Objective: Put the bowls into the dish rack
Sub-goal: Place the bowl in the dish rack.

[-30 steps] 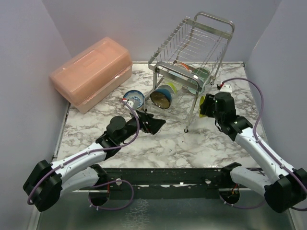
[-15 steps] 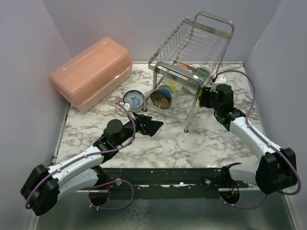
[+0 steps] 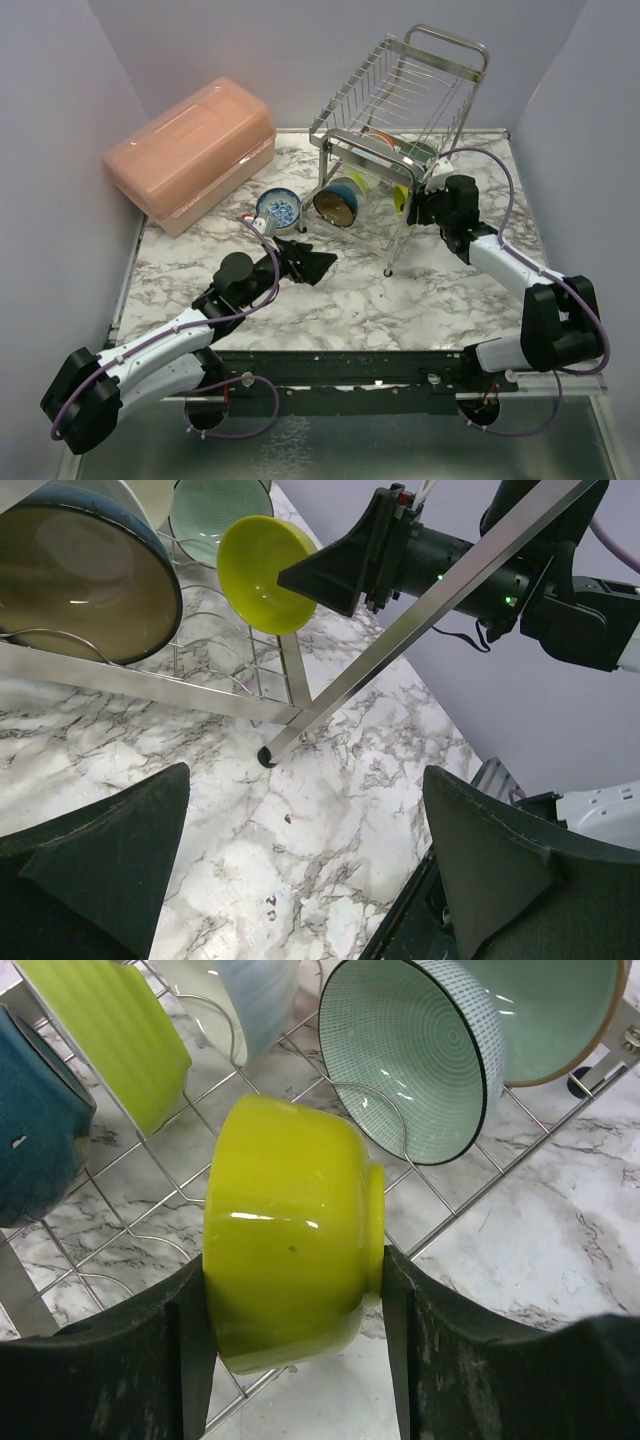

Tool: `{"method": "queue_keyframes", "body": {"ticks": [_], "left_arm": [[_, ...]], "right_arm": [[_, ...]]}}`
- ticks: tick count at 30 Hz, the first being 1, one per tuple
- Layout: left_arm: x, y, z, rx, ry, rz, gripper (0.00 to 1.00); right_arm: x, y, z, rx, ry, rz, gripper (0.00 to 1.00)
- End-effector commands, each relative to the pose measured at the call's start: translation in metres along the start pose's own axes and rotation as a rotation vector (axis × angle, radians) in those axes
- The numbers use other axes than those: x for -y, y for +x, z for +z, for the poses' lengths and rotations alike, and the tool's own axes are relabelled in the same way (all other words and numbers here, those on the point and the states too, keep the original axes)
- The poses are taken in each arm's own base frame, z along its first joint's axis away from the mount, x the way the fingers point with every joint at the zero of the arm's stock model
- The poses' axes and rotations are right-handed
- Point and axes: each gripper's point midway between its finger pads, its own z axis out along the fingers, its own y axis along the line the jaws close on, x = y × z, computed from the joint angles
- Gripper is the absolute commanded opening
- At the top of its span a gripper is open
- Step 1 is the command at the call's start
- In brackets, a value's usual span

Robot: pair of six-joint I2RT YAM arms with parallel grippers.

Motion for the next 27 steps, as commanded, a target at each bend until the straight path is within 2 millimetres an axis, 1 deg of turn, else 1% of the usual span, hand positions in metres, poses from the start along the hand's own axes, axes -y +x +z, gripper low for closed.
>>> {"method": "queue_keyframes", "body": {"ticks": [1, 5, 7, 14, 19, 22, 25, 27], "left_arm": [[-0.003, -0.004, -0.002, 0.024, -0.012, 0.007, 0.99], [-0.004, -0.004, 0.000, 0.024, -0.017, 0.012, 0.99], [-0.005, -0.003, 0.000, 0.021, -0.020, 0.011, 0.99], [-0.007, -0.001, 0.001, 0.013, -0.026, 0.014, 0.99], [-0.009, -0.001, 0.001, 0.017, -0.032, 0.015, 0.99], [-0.009, -0.001, 0.001, 0.017, -0.034, 0.014, 0.99], [-0.010, 0.000, 0.002, 0.014, -0.039, 0.016, 0.99], [-0.011, 0.001, 0.002, 0.011, -0.041, 0.017, 0.99]], "right_arm": [[0.002, -0.006, 0.008, 0.040, -0.021, -0.077, 0.00], [0.013, 0.002, 0.016, -0.018, 0.016, -0.145, 0.00], [0.015, 0.005, 0.021, -0.042, 0.014, -0.176, 0.00], [0.010, 0.001, 0.030, -0.052, -0.032, -0.225, 0.00], [0.006, -0.004, 0.031, -0.040, -0.076, -0.292, 0.00], [0.000, -0.004, 0.031, -0.035, -0.121, -0.341, 0.00], [0.002, -0.003, 0.032, -0.038, -0.124, -0.385, 0.01], [0.006, -0.001, 0.033, -0.056, -0.108, -0.410, 0.00]]}}
